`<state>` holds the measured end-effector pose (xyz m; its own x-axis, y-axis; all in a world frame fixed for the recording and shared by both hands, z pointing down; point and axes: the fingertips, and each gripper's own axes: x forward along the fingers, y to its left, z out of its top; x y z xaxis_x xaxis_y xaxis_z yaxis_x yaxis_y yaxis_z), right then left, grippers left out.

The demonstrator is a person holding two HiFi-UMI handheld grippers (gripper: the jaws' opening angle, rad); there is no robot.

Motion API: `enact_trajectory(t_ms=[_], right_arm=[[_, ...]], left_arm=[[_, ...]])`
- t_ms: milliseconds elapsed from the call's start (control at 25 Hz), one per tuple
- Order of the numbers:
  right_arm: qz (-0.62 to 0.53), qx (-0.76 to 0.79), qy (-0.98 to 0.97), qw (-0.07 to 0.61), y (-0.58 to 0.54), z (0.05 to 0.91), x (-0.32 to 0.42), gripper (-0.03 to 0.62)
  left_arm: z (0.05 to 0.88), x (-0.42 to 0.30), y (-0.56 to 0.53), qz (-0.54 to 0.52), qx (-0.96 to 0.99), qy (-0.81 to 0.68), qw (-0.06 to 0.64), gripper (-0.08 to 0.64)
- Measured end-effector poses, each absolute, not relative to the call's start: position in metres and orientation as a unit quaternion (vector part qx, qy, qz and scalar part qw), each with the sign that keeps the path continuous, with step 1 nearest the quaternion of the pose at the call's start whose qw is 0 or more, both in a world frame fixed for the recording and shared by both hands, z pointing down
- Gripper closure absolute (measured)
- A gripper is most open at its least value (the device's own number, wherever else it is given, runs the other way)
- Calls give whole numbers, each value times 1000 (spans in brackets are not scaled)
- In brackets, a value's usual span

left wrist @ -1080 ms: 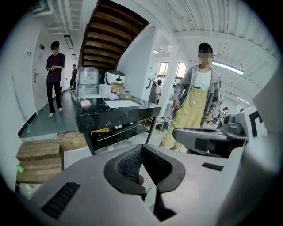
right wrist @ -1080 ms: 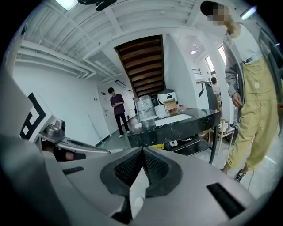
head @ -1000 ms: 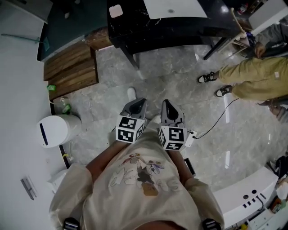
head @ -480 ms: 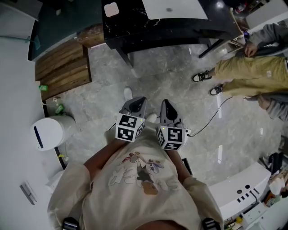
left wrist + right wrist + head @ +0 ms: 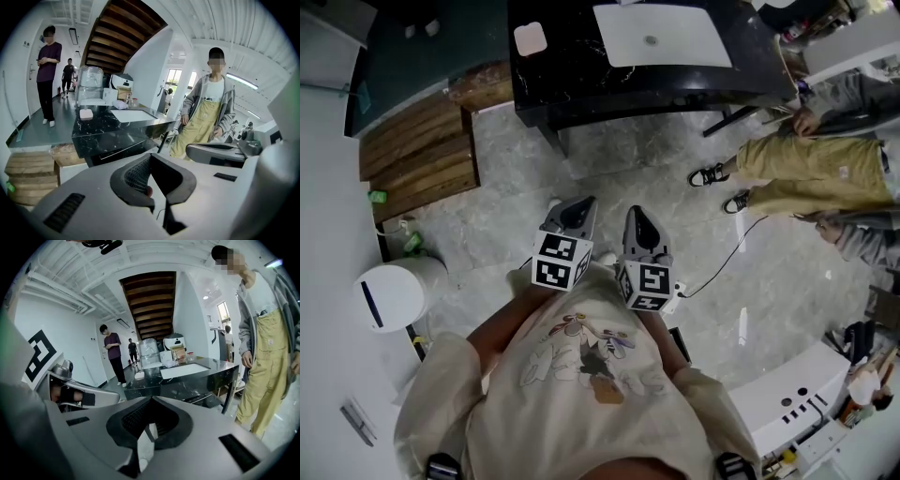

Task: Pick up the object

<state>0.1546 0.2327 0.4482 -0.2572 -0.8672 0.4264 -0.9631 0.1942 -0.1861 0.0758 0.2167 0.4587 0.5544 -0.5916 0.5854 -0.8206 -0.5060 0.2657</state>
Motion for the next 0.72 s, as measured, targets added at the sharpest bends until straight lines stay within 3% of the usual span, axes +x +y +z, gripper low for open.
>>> enact_trajectory(t_ms=[720], right_arm=[[179, 616, -759, 111, 91, 430, 33, 575]], left_arm=[[437, -49, 77, 187, 857, -411, 248, 546]])
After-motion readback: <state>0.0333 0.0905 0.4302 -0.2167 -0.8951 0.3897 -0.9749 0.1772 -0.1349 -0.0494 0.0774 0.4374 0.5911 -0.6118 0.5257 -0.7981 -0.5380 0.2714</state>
